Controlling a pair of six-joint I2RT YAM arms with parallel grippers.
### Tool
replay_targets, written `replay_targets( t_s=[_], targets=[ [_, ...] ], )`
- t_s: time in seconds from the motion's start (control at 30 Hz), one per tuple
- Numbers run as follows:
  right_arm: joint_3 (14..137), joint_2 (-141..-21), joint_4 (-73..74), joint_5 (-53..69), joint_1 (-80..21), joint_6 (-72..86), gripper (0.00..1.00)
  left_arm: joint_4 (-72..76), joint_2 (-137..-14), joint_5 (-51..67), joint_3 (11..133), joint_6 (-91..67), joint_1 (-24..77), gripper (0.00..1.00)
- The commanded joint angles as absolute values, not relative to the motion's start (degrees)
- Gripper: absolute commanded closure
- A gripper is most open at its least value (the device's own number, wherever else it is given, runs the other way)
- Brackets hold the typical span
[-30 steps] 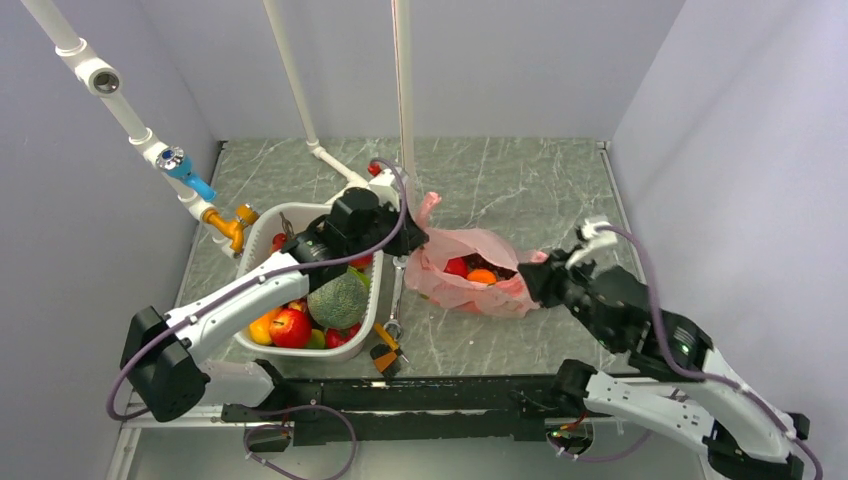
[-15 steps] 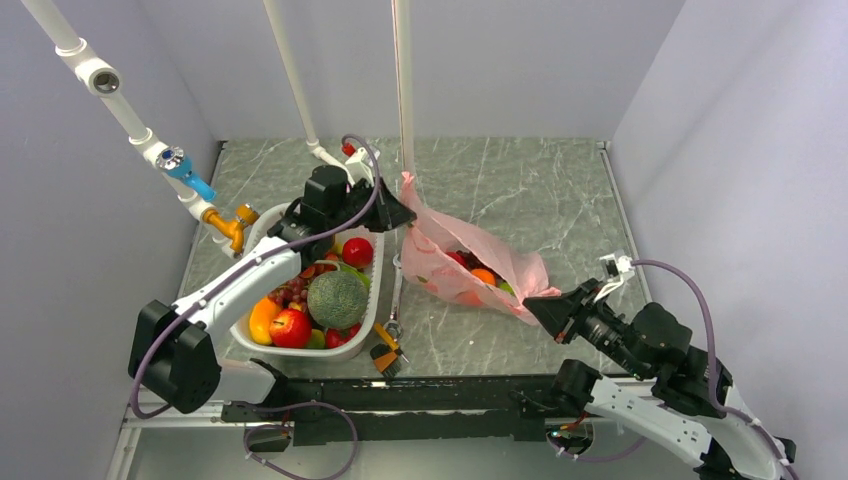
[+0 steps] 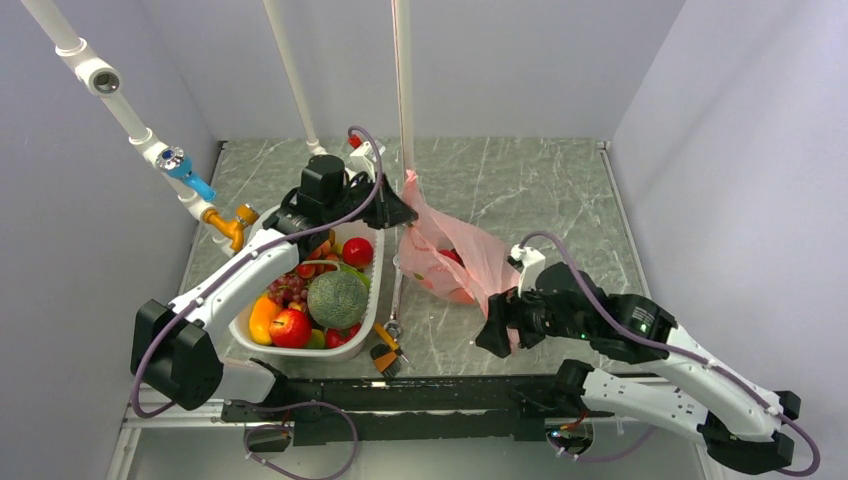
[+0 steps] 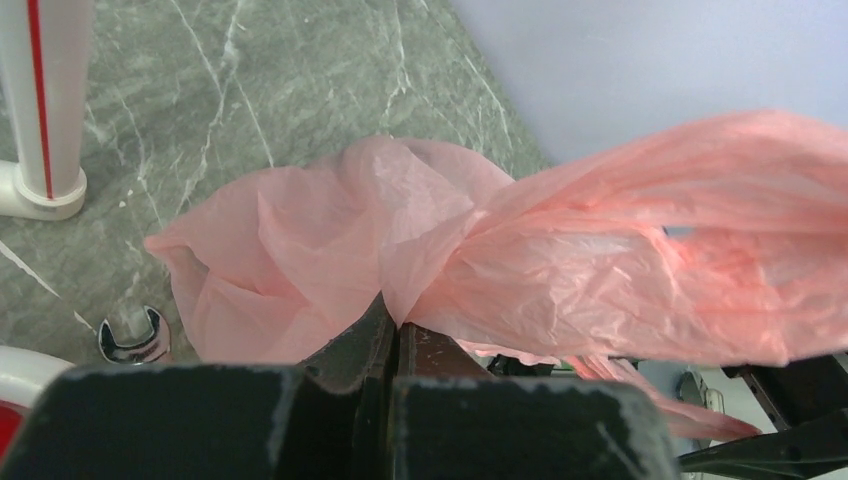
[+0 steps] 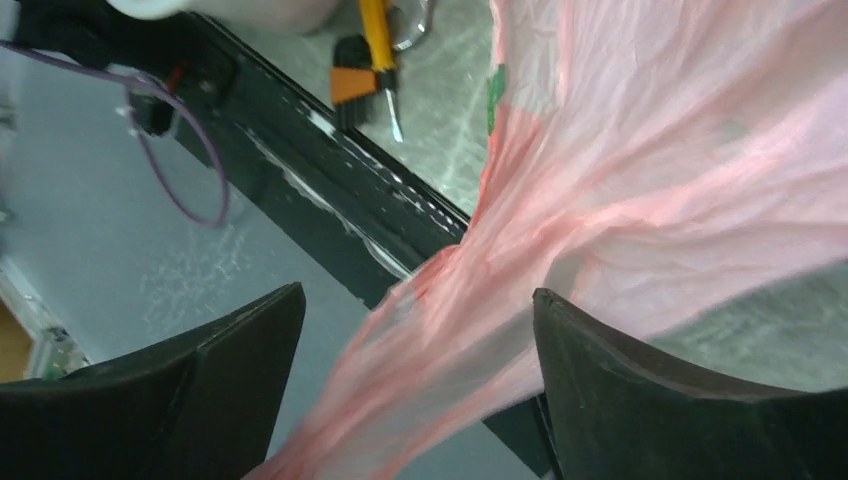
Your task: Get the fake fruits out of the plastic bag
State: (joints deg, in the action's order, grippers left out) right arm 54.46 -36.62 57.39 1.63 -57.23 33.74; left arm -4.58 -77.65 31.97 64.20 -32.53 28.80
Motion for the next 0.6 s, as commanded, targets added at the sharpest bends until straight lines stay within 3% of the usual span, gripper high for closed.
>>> replay_targets(
  t_s=[0.0,0.07,0.33,0.57],
  targets=[
    [62.3,-39.2,63.6,-1.9,-57.6,31.5,0.07,-6.0,-76.7,34.2,66.4,-29.9,28.4,1.00],
    [65.6,-39.4,62.1,-3.8,-57.5,30.7,0.01,-6.3,-76.4,34.2,66.4,-29.9,28.5,1.00],
    [76.4,-40.8,55.4,-17.4,-57.6,25.9,0.01,-7.7,-75.3,34.5,66.5,-30.1,28.4,1.00],
    [84.1,-54.9,52.3,-21.9,-57.4,15.6,0.01,-7.4,-74.0,35.0,65.6,-31.6,28.6,1.00]
  ],
)
